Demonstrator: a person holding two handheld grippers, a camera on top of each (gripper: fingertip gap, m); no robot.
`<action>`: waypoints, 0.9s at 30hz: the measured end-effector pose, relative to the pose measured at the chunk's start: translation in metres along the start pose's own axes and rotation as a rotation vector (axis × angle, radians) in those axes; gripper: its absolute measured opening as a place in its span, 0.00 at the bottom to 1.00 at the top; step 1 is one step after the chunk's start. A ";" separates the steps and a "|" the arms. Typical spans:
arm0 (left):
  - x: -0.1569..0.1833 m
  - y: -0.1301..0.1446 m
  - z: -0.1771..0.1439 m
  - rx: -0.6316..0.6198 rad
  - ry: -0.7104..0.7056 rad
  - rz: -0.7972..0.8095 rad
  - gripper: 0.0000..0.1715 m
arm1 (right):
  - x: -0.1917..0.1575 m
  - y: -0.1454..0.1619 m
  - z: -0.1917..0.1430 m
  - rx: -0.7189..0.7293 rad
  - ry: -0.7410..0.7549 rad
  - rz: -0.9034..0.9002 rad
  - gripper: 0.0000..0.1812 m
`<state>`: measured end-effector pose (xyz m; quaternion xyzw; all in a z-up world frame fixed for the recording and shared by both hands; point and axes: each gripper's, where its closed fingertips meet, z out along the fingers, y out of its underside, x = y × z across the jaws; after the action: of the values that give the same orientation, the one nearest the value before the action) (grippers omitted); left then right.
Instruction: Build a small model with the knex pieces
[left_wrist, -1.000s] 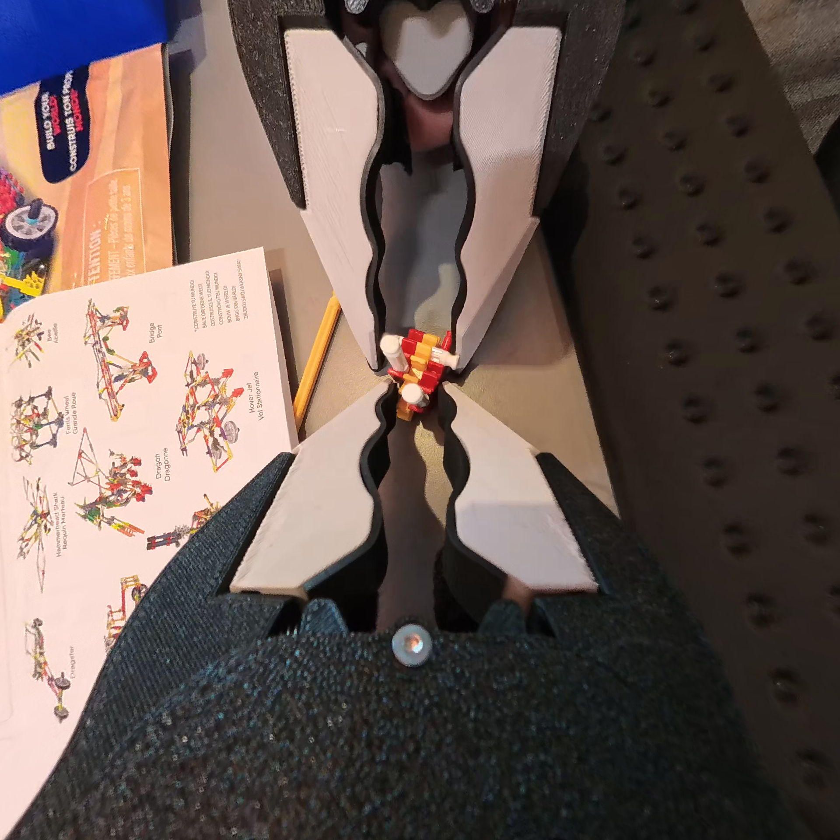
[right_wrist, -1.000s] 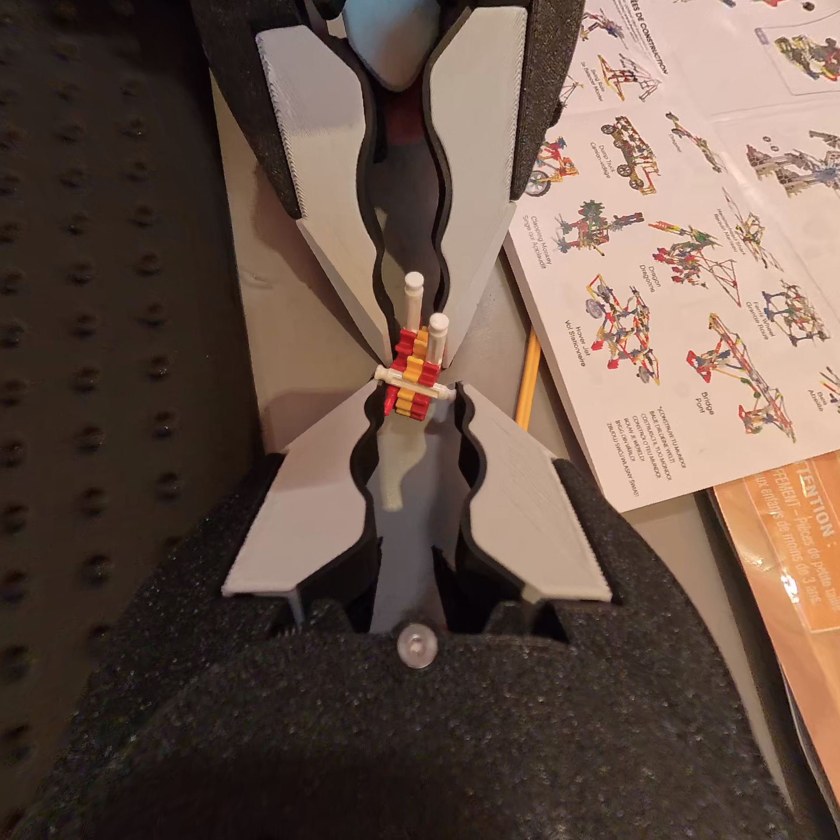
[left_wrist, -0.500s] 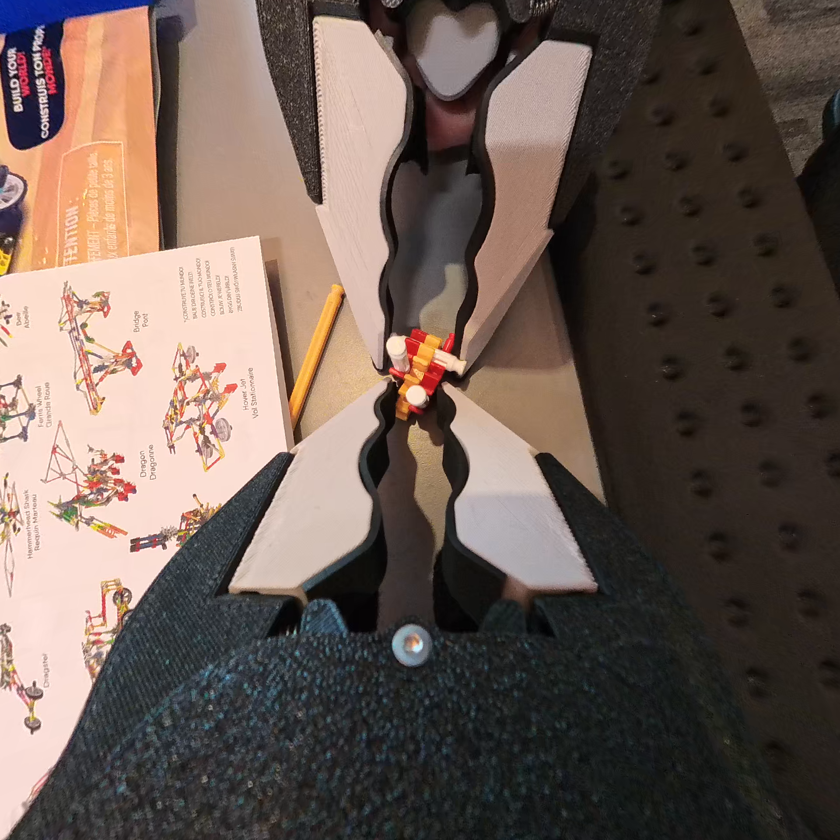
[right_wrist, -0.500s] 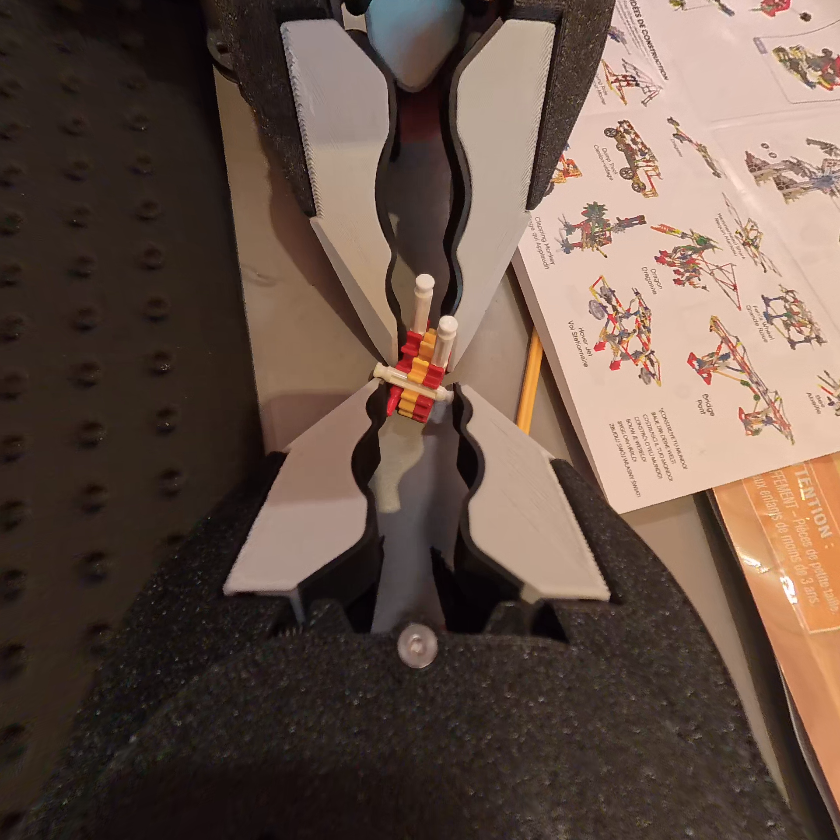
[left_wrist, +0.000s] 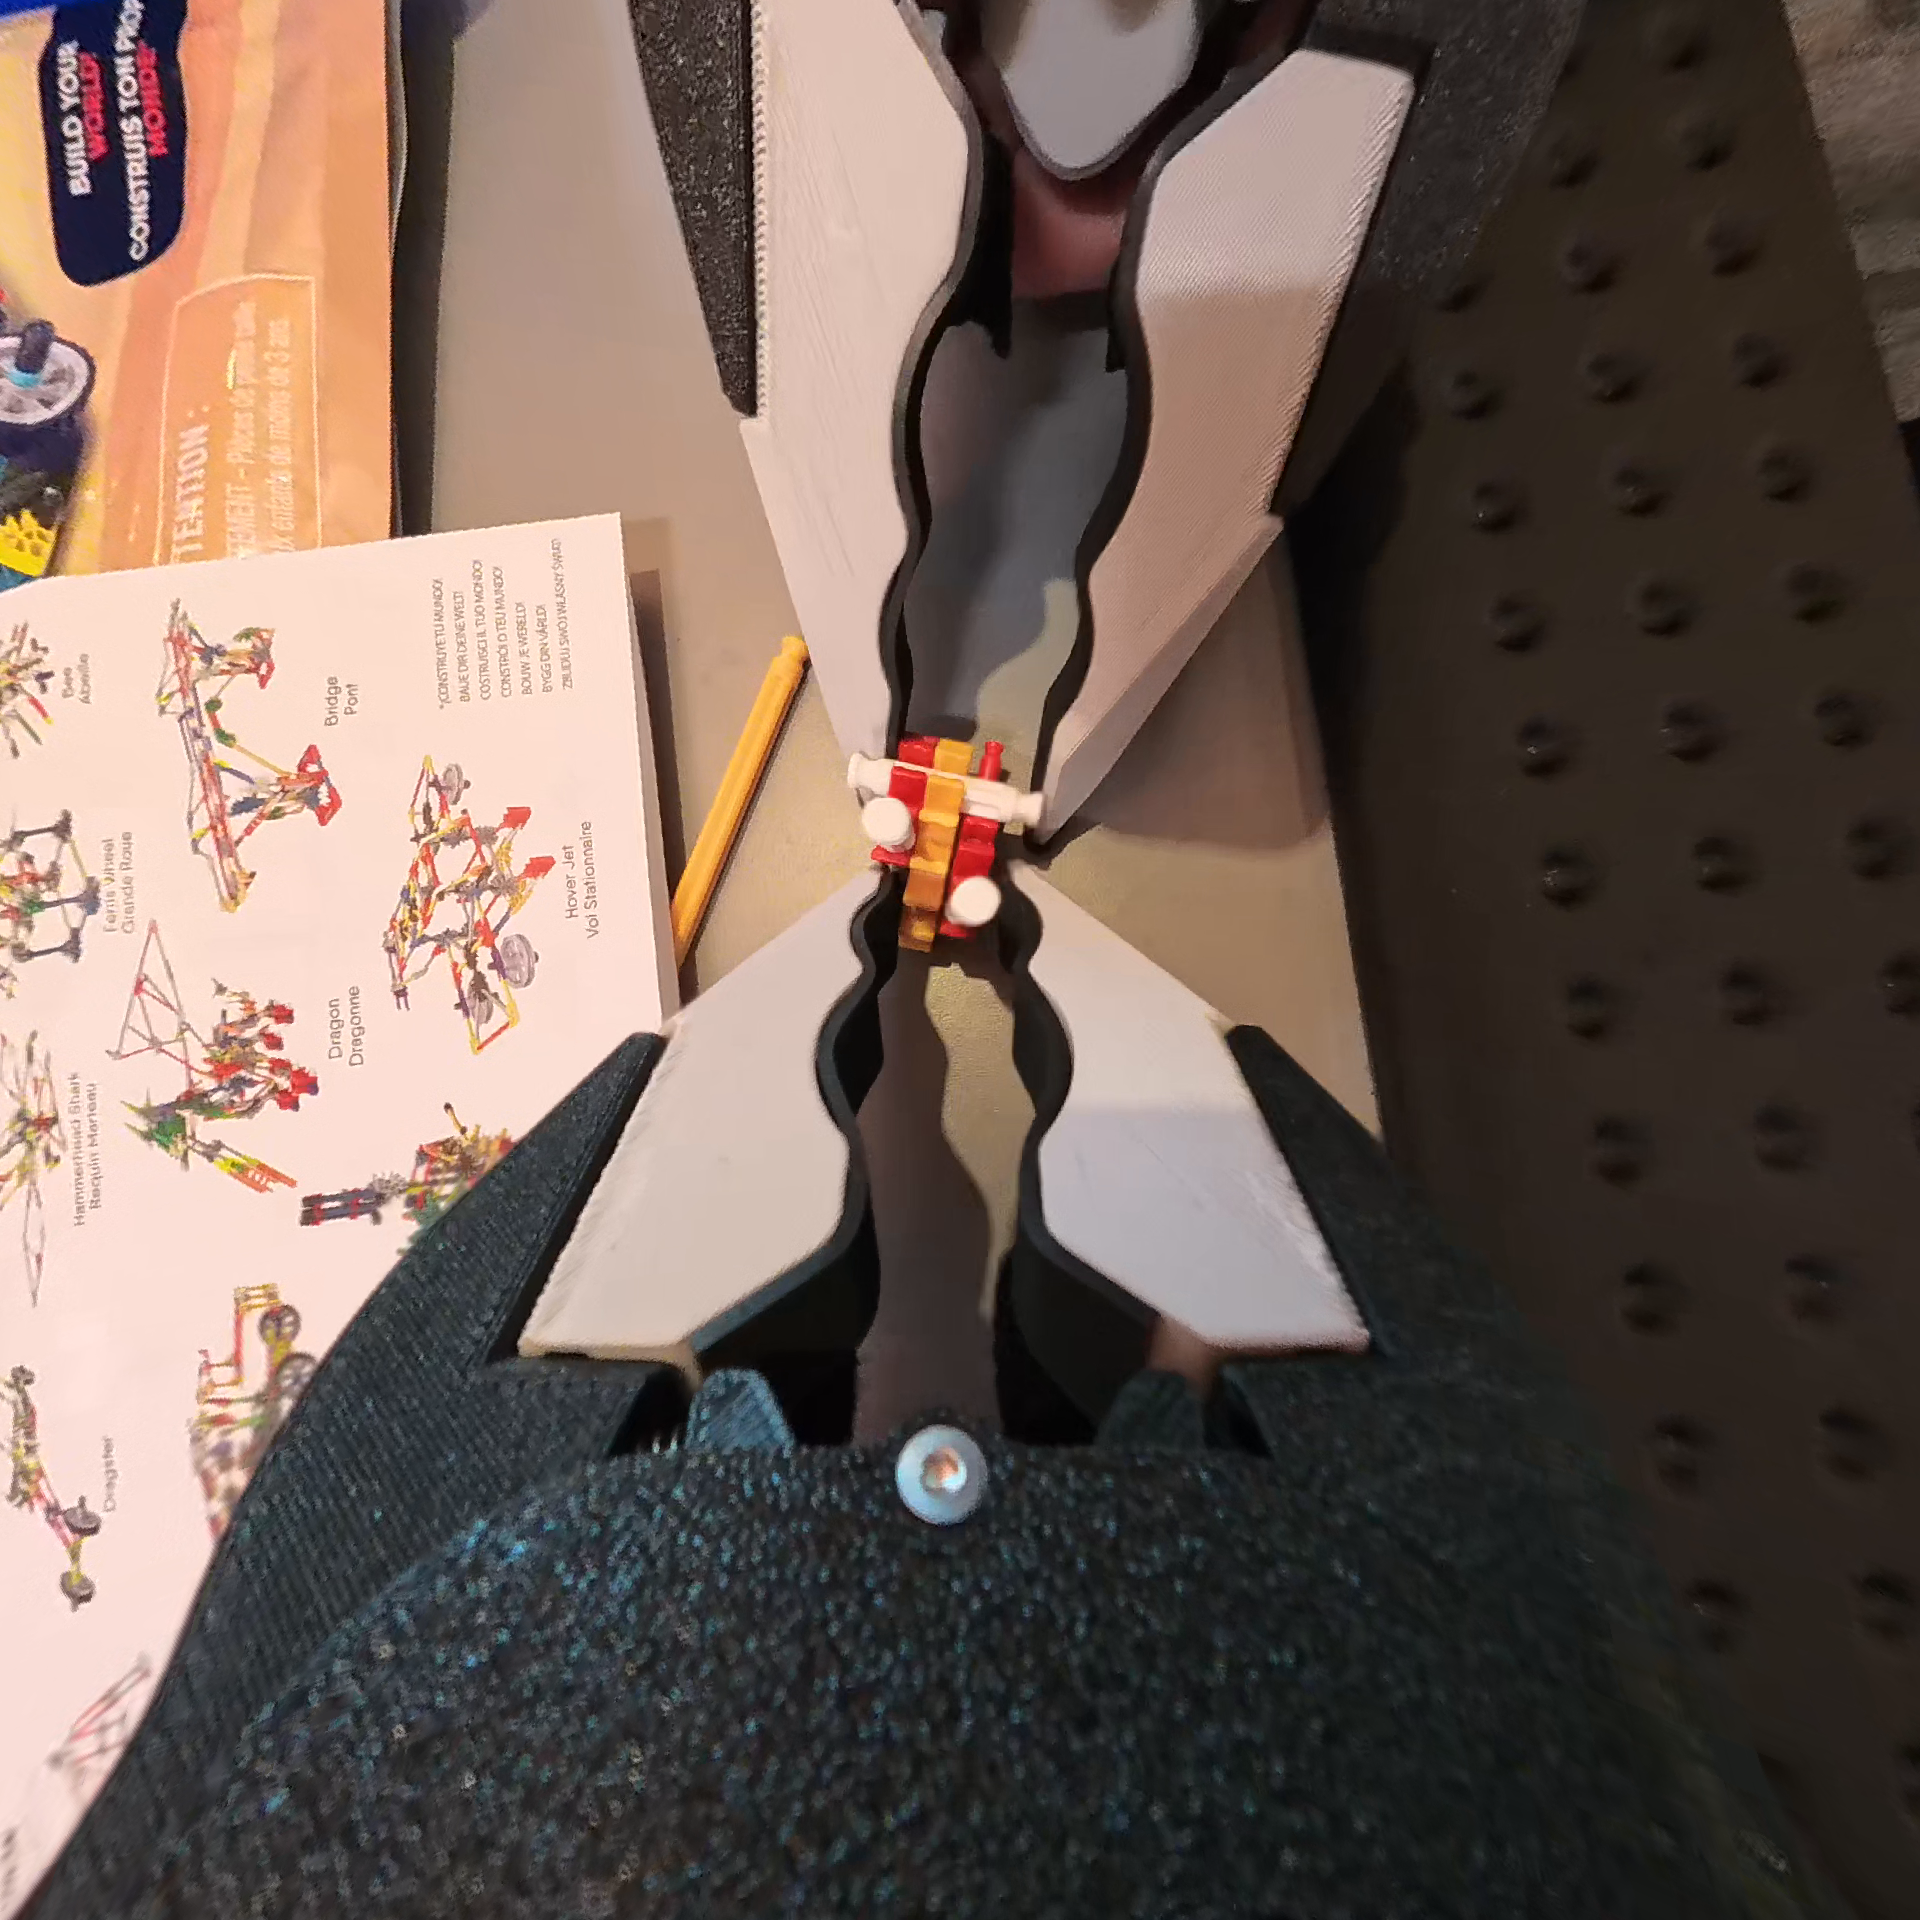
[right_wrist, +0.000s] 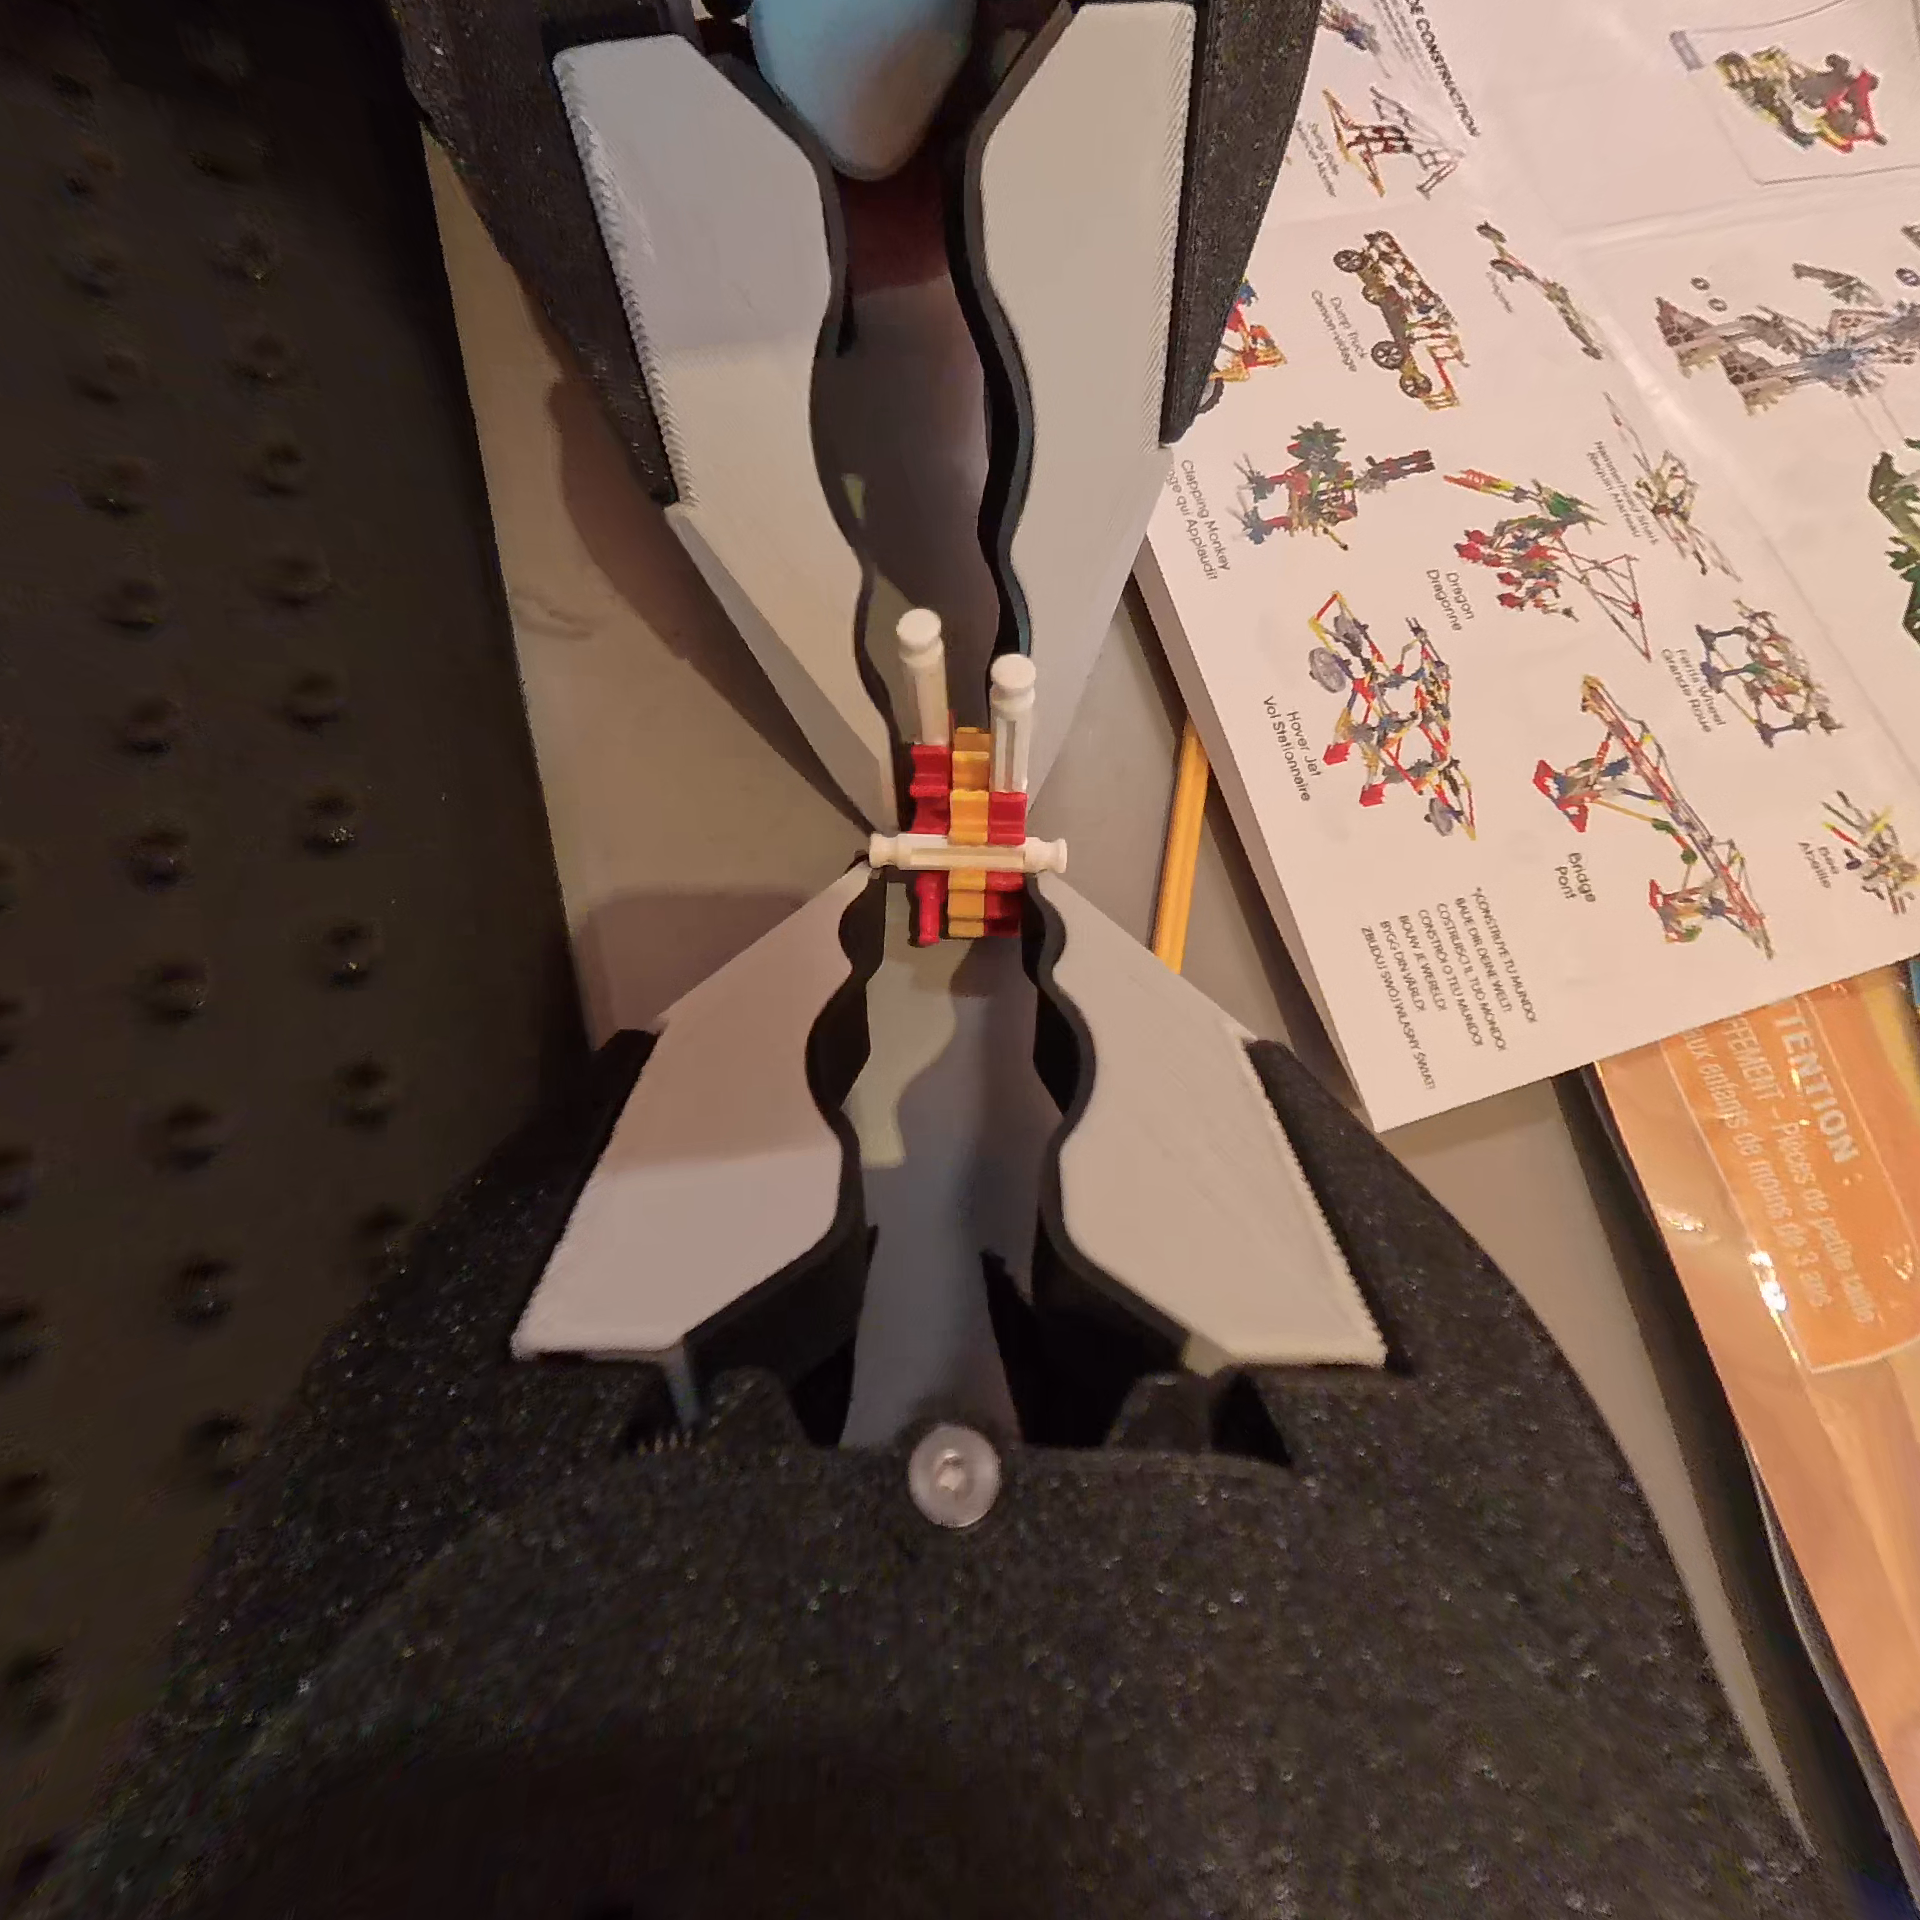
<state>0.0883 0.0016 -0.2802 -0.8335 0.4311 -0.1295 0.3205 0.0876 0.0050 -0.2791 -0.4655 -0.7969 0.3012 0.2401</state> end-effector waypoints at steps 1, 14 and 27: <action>0.001 0.000 0.000 0.004 0.008 -0.005 0.10 | 0.000 0.000 0.000 -0.004 -0.002 0.002 0.15; -0.002 -0.001 -0.001 0.014 -0.013 -0.007 0.07 | -0.002 0.002 -0.001 -0.044 -0.036 0.068 0.18; -0.005 0.000 0.000 0.018 -0.024 -0.003 0.06 | 0.006 0.002 -0.014 -0.050 -0.012 0.069 0.22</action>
<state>0.0850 0.0060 -0.2803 -0.8329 0.4246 -0.1237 0.3328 0.0955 0.0143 -0.2708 -0.4968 -0.7889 0.2922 0.2132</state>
